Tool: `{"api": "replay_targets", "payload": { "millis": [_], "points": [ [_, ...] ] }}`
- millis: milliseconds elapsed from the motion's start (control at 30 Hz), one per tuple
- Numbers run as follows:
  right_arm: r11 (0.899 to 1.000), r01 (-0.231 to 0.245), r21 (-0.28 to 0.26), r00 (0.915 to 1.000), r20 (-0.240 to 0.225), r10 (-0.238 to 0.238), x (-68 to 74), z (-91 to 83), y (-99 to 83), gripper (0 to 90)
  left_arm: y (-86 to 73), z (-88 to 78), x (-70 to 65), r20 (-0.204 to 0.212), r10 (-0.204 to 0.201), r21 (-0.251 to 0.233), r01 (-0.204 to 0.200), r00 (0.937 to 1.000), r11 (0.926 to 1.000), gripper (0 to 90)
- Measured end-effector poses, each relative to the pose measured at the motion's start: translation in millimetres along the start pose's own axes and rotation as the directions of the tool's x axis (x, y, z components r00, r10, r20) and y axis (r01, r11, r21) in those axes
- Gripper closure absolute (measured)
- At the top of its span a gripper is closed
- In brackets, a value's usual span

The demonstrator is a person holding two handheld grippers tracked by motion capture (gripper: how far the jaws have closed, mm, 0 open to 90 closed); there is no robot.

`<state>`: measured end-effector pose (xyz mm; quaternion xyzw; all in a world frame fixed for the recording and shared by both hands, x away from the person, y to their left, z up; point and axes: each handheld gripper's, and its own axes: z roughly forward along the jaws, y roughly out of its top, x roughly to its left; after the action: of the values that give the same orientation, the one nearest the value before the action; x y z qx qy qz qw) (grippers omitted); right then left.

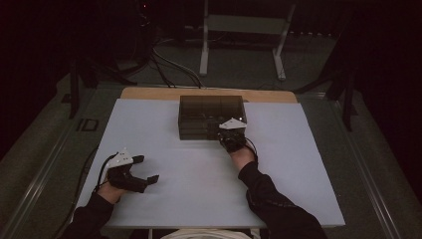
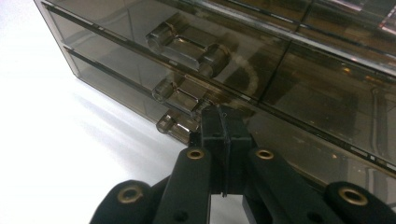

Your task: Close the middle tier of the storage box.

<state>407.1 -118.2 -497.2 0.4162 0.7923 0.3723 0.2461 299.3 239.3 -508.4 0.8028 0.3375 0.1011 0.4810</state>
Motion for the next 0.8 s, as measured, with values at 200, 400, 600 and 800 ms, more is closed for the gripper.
{"api": "replay_targets", "payload": {
  "millis": [200, 400, 600, 800],
  "points": [
    [1.0, -0.003, -0.001, 1.0, -0.004, 0.003, -0.5, 0.0, -0.1, 89.7, -0.1, 0.5, 0.0, 0.0, 0.001, 0.003, -0.001, 1.0, 1.0, 0.9],
    [1.0, -0.01, 0.001, 0.9999, 0.003, 0.01, -0.5, -1.1, -1.7, 89.6, -0.1, 0.3, 0.1, 0.0, 0.0, 0.002, 0.0, 1.0, 1.0, 0.9],
    [1.0, -0.018, 0.0, 0.9998, -0.011, 0.018, -3.1, -6.2, -2.9, 78.7, -0.1, 0.7, 0.0, 0.001, -0.004, 0.001, 0.004, 1.0, 1.0, 0.9],
    [1.0, -0.006, 0.027, 0.9942, -0.107, 0.009, 1.7, -9.7, -1.2, 43.5, -0.1, 1.0, -0.1, 0.0, 0.0, 0.004, 0.0, 1.0, 1.0, 0.9]
  ]
}}
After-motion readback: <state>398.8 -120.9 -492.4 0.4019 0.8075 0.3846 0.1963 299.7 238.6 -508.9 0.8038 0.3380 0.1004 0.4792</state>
